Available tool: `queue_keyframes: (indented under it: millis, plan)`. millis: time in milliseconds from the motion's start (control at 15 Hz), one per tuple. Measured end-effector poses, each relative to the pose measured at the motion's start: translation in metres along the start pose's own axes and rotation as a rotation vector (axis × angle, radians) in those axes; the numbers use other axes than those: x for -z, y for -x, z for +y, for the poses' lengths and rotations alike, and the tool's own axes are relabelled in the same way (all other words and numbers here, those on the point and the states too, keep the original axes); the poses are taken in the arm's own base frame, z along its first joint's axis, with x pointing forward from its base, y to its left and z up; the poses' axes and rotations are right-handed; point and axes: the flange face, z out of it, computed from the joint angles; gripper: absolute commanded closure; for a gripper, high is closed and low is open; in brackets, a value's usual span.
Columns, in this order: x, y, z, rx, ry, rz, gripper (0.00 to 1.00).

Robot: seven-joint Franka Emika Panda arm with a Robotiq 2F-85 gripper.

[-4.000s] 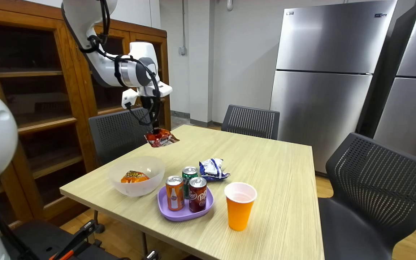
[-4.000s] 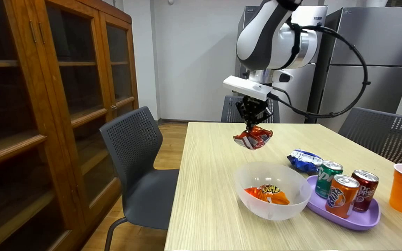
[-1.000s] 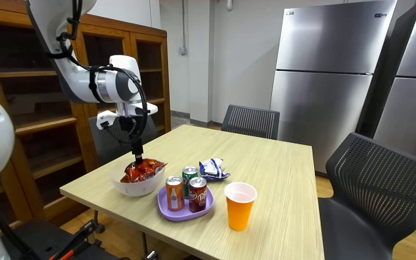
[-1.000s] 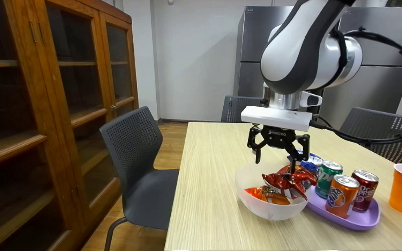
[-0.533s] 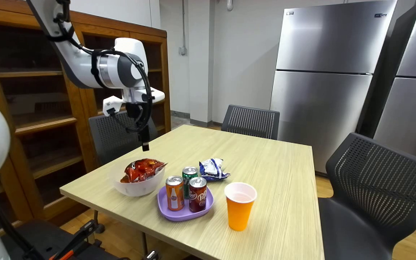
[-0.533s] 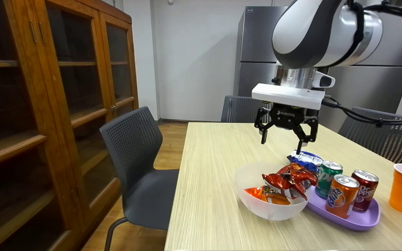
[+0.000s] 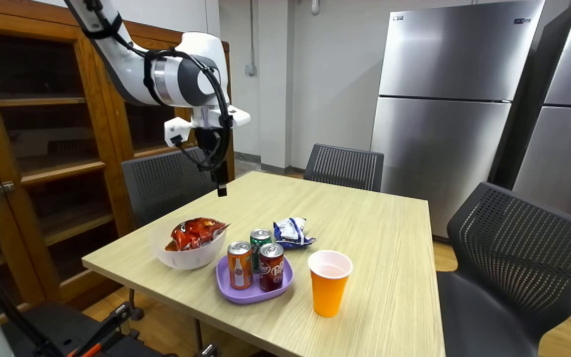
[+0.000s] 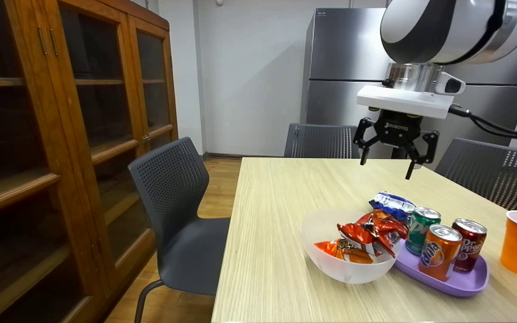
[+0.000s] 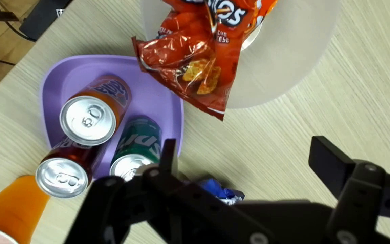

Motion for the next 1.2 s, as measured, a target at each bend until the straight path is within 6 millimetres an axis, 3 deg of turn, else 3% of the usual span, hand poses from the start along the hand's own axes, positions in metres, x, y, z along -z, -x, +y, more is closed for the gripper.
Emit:
queue_keyframes:
  millis: [733, 1200]
  plan:
    - [0.011, -0.087, 0.053, 0.104, -0.01, 0.049, 0.0]
    - [-0.02, -0.139, 0.058, 0.257, -0.007, 0.034, 0.0]
